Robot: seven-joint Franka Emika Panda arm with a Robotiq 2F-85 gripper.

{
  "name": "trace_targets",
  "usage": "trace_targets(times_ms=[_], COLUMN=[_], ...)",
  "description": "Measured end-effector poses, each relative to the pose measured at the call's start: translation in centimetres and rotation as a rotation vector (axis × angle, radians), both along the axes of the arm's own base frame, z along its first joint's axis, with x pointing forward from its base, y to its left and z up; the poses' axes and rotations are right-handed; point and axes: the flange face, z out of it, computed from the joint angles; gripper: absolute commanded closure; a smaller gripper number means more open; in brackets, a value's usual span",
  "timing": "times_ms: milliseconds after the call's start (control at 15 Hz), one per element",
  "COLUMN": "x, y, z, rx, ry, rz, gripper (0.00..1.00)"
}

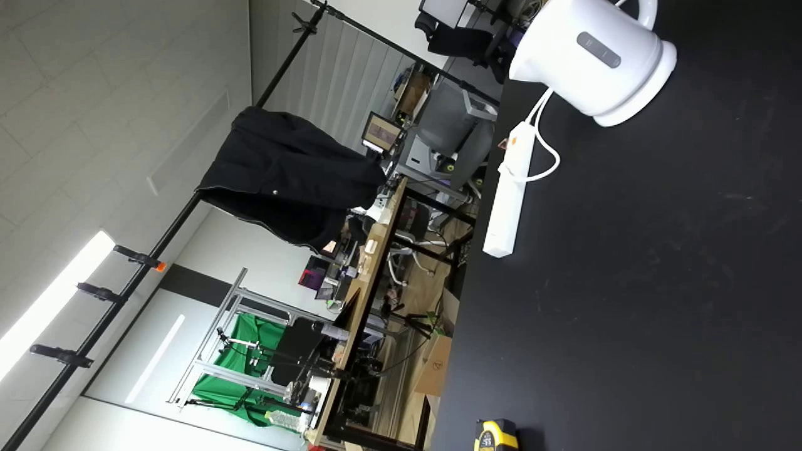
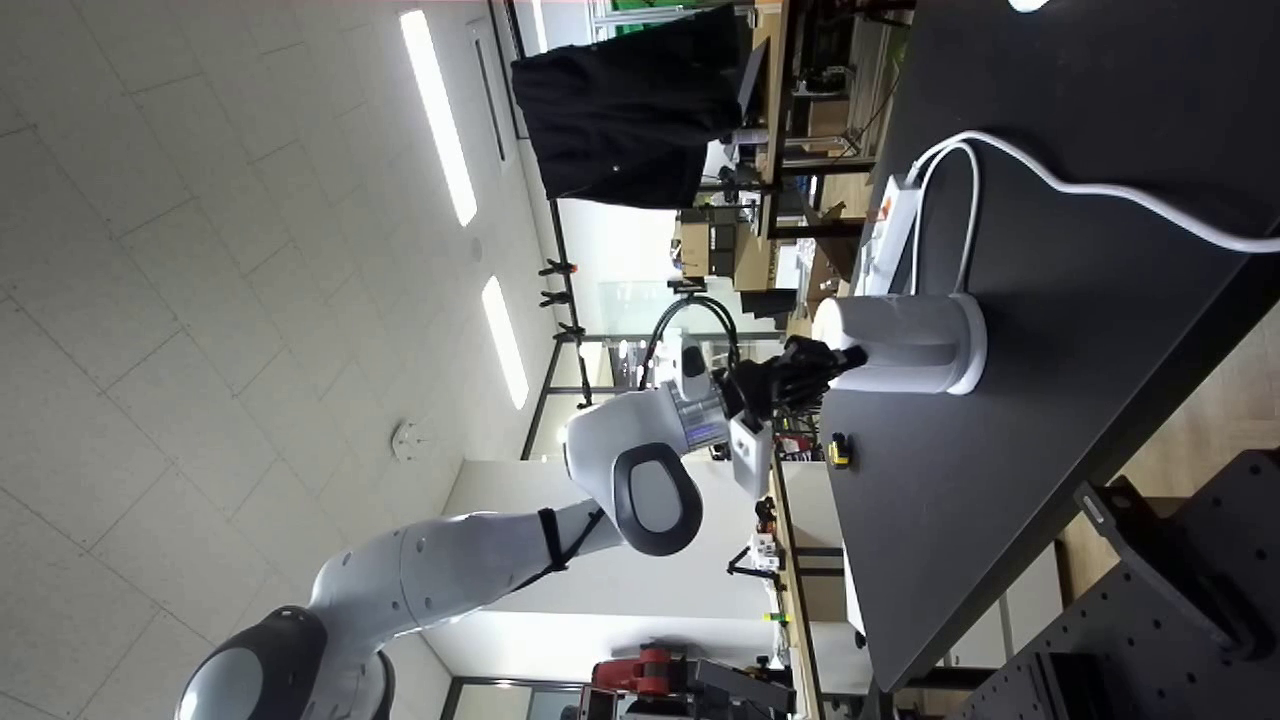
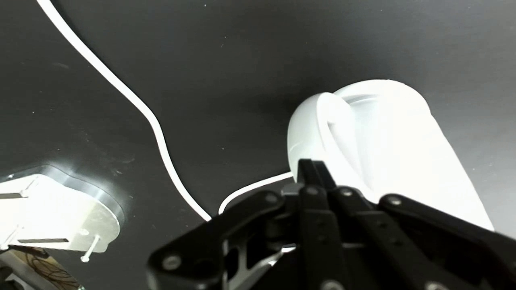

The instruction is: Turn on the kettle

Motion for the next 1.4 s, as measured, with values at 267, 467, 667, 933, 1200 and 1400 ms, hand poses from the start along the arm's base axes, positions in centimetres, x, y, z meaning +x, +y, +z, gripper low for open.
trace_targets(times_ms=[267, 467, 667, 933, 1200, 1400], x=[0.2, 0.5, 0.6, 0.7, 1.8, 3.5], y=[0.4, 1.1, 1.6, 2.1, 3.5, 4.3], z=[0.2, 0.4, 0.3, 0.3, 0.8, 1.8], rx=[0.033, 0.053, 0.068, 0.084, 0.099, 0.120], ry=[-0.018, -0.030, -0.034, -0.040, -0.045, -0.045], rz=[-0.079, -0.111, -0.133, -0.158, -0.124, -0.063], gripper=[1.00, 1.00, 1.00, 1.00, 1.00, 1.00])
